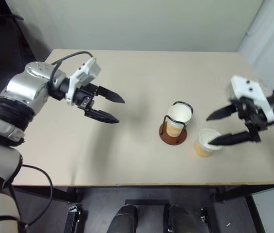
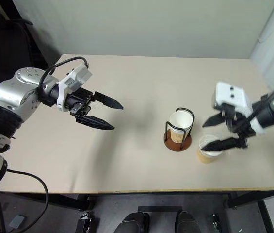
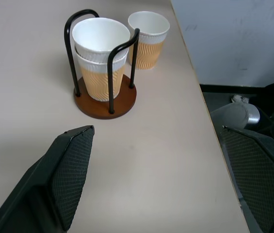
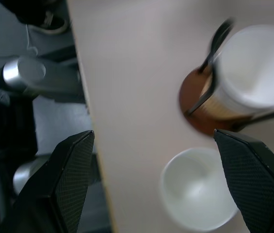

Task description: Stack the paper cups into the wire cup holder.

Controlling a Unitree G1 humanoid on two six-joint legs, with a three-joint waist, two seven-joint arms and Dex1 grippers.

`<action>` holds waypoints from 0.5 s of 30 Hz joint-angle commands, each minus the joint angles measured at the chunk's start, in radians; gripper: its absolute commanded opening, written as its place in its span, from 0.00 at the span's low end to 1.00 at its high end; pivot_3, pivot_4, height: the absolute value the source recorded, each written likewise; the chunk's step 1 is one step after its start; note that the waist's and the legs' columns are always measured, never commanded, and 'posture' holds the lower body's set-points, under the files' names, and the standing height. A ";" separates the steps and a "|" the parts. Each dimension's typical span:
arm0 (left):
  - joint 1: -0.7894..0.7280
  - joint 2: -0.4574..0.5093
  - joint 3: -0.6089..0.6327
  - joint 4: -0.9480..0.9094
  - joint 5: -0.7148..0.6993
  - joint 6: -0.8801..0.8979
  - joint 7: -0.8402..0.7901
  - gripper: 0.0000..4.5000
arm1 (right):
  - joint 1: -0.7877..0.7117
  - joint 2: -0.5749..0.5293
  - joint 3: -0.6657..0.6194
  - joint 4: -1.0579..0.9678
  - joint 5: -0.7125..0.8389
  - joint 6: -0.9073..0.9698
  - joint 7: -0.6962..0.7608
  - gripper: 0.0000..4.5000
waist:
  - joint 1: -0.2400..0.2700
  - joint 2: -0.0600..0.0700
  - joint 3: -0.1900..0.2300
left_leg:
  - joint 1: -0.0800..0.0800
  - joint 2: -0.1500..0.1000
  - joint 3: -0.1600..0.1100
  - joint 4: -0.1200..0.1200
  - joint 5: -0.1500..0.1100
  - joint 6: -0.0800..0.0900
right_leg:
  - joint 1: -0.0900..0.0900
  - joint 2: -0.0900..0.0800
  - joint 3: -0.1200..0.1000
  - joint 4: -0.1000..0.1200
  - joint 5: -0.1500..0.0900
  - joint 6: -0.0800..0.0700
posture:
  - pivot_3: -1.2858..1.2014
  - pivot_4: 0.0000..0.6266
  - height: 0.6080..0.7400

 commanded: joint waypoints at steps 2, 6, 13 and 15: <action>-0.034 -0.001 0.034 0.008 -0.012 -0.013 -0.028 1.00 | 0.121 -0.053 -0.039 -0.064 -0.002 -0.112 -0.069 0.88 | 0.000 0.000 0.000 | 0.000 0.001 -0.001 0.001 0.001 0.001 | 0.001 -0.001 0.001 0.000 0.001 0.001 | 0.52 0.24 1.00; -0.020 0.001 0.052 -0.016 -0.031 -0.013 -0.028 1.00 | 0.178 -0.053 -0.012 -0.054 -0.030 -0.200 -0.126 0.88 | 0.000 0.000 0.000 | 0.000 -0.001 -0.001 0.000 0.002 0.007 | 0.001 0.000 0.001 0.000 0.004 0.003 | 0.52 0.24 1.00; 0.006 0.035 0.056 -0.081 -0.063 -0.003 -0.028 1.00 | 0.217 -0.052 0.056 -0.003 -0.098 -0.327 -0.167 0.88 | 0.002 -0.001 0.000 | -0.001 -0.002 -0.004 0.001 0.002 0.012 | 0.002 0.000 0.000 -0.002 0.008 0.005 | 0.52 0.24 1.00; 0.014 0.046 0.060 -0.103 -0.076 0.002 -0.028 1.00 | 0.220 -0.047 0.081 0.009 -0.116 -0.358 -0.164 0.88 | 0.002 -0.001 0.000 | -0.001 -0.003 -0.004 0.001 0.002 0.013 | 0.002 0.000 0.000 -0.002 0.009 0.005 | 0.52 0.24 1.00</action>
